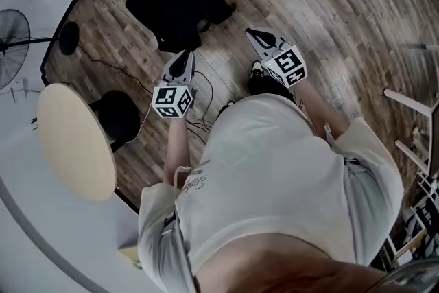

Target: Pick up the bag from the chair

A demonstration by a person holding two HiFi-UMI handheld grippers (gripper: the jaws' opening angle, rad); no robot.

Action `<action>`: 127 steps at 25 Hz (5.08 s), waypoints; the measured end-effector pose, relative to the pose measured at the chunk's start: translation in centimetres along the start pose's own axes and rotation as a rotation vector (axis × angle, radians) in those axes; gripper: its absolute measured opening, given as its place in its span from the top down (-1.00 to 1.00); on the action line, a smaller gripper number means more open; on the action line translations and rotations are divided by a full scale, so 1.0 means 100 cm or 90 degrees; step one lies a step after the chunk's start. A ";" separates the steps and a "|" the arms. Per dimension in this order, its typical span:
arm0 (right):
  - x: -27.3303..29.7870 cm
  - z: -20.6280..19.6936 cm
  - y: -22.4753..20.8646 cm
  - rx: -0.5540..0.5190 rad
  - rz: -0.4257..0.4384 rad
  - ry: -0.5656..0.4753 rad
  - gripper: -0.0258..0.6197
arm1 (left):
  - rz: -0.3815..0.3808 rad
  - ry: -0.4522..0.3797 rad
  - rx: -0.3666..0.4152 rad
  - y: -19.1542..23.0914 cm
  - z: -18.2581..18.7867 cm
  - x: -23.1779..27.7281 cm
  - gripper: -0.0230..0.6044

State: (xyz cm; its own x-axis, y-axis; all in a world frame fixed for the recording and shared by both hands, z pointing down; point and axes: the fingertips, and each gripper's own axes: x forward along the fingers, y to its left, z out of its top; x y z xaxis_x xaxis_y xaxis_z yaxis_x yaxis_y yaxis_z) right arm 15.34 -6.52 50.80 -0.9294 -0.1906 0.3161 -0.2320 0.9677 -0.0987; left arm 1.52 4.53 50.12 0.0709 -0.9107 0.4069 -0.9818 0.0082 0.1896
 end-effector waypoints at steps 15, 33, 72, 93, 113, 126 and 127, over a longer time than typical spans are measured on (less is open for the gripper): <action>0.093 0.001 -0.057 -0.009 0.109 0.044 0.94 | 0.105 0.003 -0.055 0.053 0.013 0.040 0.80; 0.229 0.045 -0.074 -0.097 0.151 0.116 0.94 | 0.107 -0.049 -0.116 0.187 0.000 0.061 0.80; 0.258 -0.219 -0.101 -0.049 0.540 0.516 0.45 | 0.134 0.240 -0.389 0.168 -0.196 0.131 0.33; 0.282 -0.236 -0.016 0.019 0.700 0.575 0.68 | -0.095 0.286 -0.380 0.163 -0.204 0.168 0.34; 0.338 -0.097 -0.023 -0.042 0.677 0.414 0.83 | -0.157 0.163 -0.308 0.206 -0.080 0.161 0.77; 0.381 0.000 -0.019 0.107 0.604 0.368 0.84 | -0.268 0.018 -0.279 0.250 0.012 0.145 0.78; 0.381 0.006 -0.018 0.118 0.605 0.360 0.84 | -0.277 0.006 -0.275 0.253 0.022 0.142 0.78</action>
State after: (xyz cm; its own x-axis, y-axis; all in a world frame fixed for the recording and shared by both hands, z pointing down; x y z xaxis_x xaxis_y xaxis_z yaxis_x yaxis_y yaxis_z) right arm -19.79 -15.64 62.40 -0.4986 0.7603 0.4163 0.4191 0.6319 -0.6520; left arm -22.72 -9.10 58.78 0.4531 -0.8642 0.2188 -0.7026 -0.1952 0.6843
